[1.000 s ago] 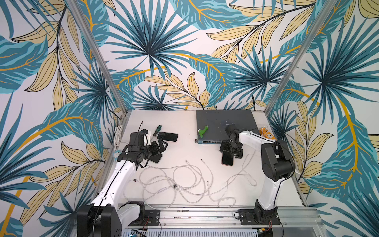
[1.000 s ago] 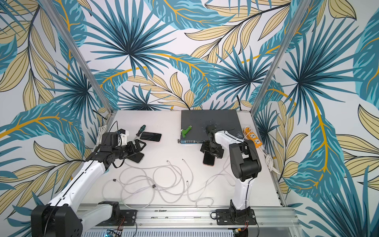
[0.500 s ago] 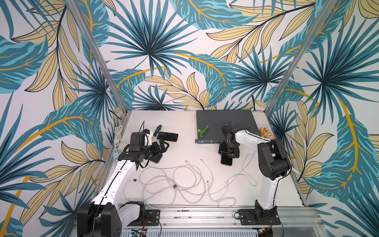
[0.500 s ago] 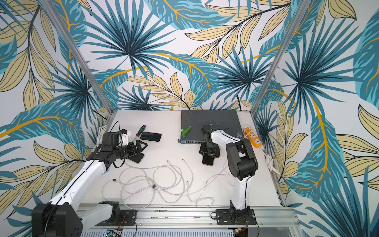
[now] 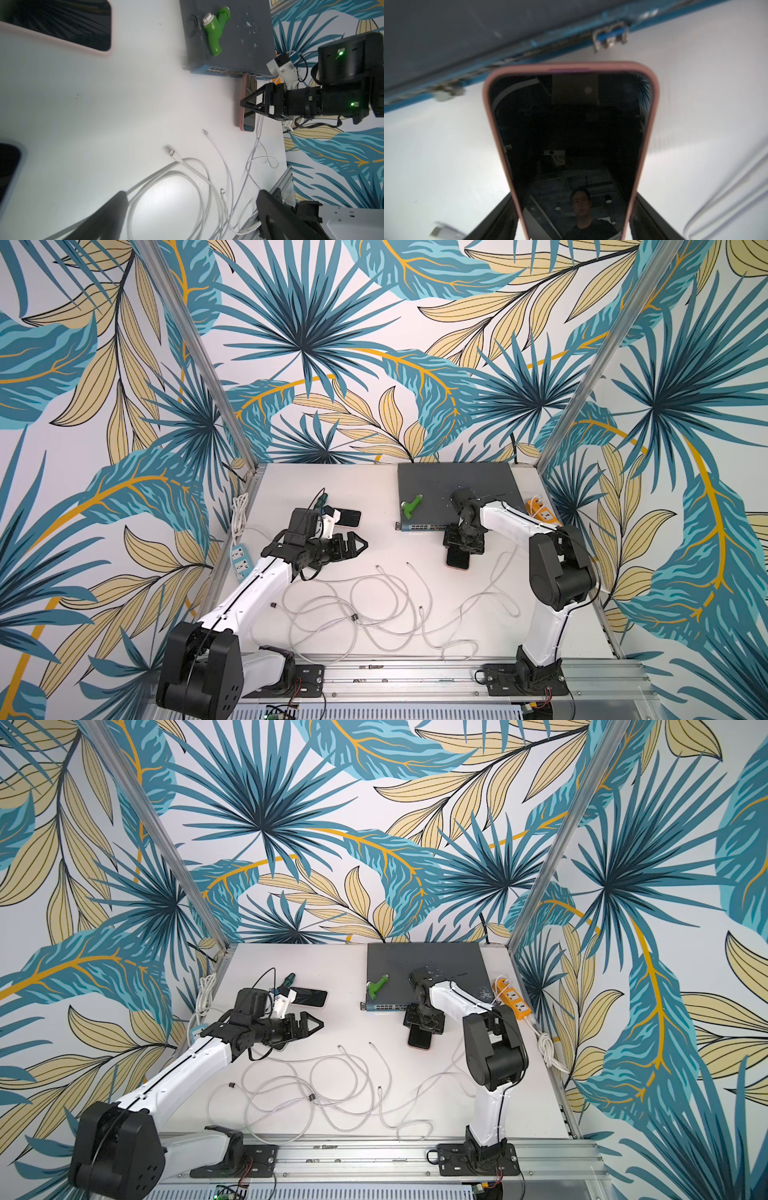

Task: Plug the charging cable into the phone
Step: Pick up the phone at the center of the board.

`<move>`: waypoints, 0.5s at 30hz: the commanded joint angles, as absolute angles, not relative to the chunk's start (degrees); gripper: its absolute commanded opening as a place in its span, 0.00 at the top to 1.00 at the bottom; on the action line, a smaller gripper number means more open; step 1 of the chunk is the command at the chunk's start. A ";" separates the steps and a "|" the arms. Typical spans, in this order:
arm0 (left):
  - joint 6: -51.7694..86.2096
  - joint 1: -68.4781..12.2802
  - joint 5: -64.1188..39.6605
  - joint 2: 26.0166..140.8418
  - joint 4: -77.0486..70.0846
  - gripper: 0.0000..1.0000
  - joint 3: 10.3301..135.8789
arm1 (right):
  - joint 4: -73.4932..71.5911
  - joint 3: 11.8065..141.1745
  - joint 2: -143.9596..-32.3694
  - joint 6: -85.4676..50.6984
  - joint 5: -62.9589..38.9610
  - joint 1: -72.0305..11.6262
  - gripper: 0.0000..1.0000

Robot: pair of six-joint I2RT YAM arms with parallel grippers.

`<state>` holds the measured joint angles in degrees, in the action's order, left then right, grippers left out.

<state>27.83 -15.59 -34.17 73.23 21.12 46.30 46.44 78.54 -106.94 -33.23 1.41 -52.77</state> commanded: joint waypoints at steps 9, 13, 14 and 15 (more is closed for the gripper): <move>30.46 -31.33 -38.23 91.83 8.11 0.05 58.33 | 42.92 83.15 -101.33 -35.58 -4.61 -54.69 0.38; 31.80 -34.36 -38.29 97.63 3.34 0.07 63.47 | 41.89 82.88 -100.99 -36.74 -6.59 -55.82 0.38; 31.94 -34.97 -38.55 99.50 2.80 0.09 64.93 | 41.44 82.80 -100.90 -37.00 -7.21 -56.14 0.38; 31.86 -35.44 -38.65 101.22 2.50 0.11 66.40 | 41.21 82.79 -100.92 -37.34 -7.75 -56.29 0.38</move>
